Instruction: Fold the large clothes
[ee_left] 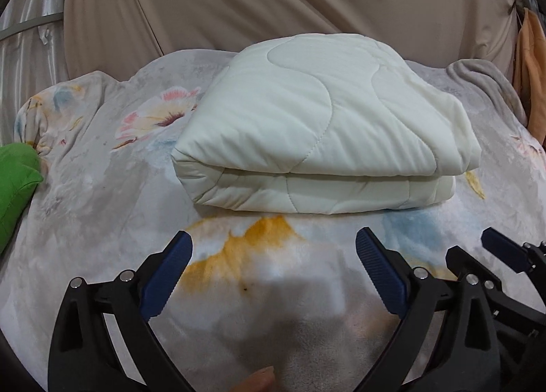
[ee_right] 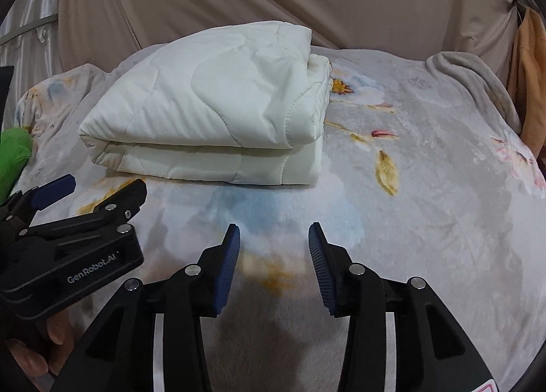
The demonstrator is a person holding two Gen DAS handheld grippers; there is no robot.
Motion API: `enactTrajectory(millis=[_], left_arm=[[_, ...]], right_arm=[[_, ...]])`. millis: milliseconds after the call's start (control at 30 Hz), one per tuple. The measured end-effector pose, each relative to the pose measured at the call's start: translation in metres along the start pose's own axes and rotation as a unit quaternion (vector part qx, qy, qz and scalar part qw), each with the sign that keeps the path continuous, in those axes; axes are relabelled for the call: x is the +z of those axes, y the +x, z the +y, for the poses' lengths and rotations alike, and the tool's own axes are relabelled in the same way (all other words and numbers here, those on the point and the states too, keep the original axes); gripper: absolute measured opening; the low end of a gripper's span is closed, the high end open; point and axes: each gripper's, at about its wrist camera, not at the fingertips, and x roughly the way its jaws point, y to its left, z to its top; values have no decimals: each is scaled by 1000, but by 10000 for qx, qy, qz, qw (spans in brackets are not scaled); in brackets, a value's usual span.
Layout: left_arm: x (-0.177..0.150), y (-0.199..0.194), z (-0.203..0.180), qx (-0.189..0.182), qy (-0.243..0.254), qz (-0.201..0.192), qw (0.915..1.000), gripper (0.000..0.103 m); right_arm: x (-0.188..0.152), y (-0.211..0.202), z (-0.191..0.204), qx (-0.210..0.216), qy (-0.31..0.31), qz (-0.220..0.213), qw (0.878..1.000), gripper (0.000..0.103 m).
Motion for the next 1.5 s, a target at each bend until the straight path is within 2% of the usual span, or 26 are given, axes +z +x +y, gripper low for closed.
enactTrajectory(millis=[833, 1500], left_arm=[[-4, 4, -3, 244, 145, -20, 9996, 95], [-5, 3, -3, 256, 149, -38, 9996, 93]], right_arm=[[-1, 7, 4, -161, 114, 80, 9998, 49], [-3, 5, 6, -263, 106, 30, 9996, 49]])
